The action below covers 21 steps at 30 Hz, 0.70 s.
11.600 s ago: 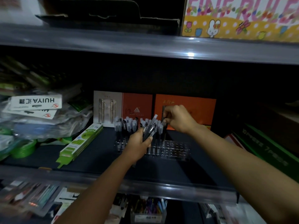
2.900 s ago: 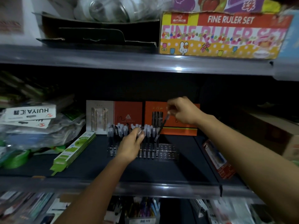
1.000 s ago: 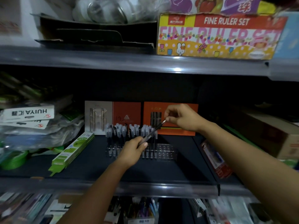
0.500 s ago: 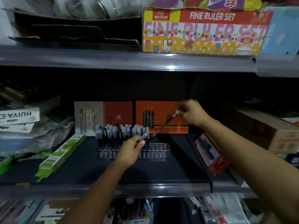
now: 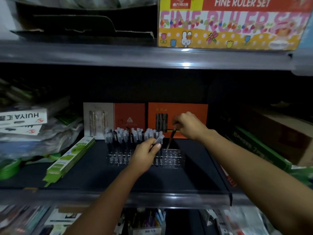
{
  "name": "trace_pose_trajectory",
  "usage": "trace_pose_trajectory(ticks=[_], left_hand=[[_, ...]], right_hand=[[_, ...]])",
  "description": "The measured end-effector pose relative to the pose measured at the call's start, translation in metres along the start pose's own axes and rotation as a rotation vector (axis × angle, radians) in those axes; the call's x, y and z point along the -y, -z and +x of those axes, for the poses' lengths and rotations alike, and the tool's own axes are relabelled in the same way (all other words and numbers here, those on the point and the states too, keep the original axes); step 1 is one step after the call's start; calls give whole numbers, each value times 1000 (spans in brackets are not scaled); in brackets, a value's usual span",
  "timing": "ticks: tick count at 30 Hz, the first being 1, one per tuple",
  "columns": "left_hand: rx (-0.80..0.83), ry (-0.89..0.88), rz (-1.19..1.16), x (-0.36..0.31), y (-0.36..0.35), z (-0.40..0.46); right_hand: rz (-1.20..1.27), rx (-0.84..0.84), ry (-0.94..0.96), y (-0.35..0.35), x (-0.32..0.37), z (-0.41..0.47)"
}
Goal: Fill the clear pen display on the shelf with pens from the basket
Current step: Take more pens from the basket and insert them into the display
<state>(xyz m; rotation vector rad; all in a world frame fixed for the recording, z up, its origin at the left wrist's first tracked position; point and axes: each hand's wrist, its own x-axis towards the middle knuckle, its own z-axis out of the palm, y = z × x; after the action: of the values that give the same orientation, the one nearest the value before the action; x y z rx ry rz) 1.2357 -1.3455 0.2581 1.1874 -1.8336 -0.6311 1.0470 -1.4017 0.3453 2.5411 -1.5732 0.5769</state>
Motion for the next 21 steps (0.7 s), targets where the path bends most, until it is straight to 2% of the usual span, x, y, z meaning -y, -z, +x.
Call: trace_pose_trajectory(ticks=[14,18,21], left_hand=[[-22,13,-7,7,3,1],[-11,19,-17,8,6,0],[-16,22,-11,9,6,0]], right_hand=[[71,152,44,-25,16,17],[75,142,64,-23,19,18],[110,64,80,-18,17,15]])
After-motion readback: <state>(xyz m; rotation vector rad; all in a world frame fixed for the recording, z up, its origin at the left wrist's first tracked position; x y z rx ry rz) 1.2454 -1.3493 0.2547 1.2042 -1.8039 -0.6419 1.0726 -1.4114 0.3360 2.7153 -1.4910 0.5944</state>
